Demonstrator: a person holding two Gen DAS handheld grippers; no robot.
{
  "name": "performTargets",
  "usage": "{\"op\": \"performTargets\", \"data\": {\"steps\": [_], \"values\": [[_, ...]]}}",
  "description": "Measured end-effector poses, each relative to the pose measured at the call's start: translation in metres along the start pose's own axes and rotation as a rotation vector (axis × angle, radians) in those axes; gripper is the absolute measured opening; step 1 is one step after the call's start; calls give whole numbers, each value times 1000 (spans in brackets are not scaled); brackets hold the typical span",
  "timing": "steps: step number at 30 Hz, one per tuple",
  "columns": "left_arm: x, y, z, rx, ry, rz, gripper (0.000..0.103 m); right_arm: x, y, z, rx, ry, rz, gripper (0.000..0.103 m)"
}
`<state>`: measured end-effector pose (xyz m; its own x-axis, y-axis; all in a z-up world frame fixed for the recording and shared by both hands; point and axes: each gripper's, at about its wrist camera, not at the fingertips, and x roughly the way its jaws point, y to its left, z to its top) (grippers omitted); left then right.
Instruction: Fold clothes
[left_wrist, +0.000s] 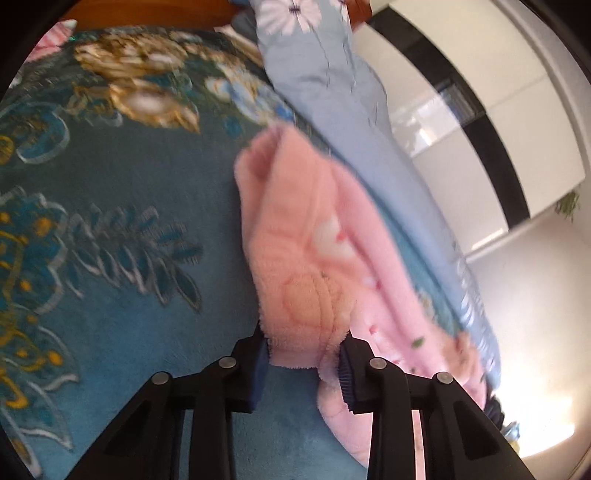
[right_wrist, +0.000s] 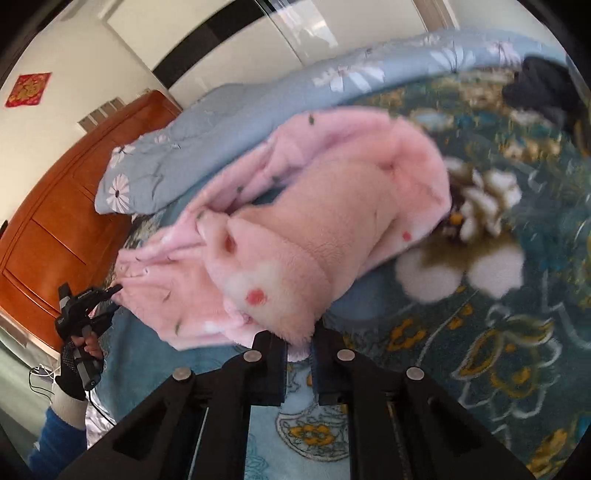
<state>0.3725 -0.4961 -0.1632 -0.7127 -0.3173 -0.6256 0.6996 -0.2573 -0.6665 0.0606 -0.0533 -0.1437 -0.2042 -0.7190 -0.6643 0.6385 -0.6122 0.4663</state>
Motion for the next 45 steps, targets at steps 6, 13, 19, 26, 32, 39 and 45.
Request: {"op": "performTargets", "data": {"steps": [6,13,19,26,32,39,45], "values": [[-66,-21,25,14,-148,-46,33,-79,37,30,-130,-145,-1,9],[-163,-5,57,94,-307,-76,33,-147,74,47,-289,-239,-2,9],[-165,38,64,106,-297,25,34,-83,64,70,-289,-147,-117,9],[-111,107,41,-41,-171,80,34,32,18,65,-162,68,-191,11],[-105,131,28,-64,-134,14,39,1,-5,50,-143,18,-159,52],[-104,131,11,-56,-79,-46,52,-66,-71,-27,80,77,-186,52],[-107,121,-3,-69,-63,-76,58,-64,-103,-81,285,117,-69,52]]}}
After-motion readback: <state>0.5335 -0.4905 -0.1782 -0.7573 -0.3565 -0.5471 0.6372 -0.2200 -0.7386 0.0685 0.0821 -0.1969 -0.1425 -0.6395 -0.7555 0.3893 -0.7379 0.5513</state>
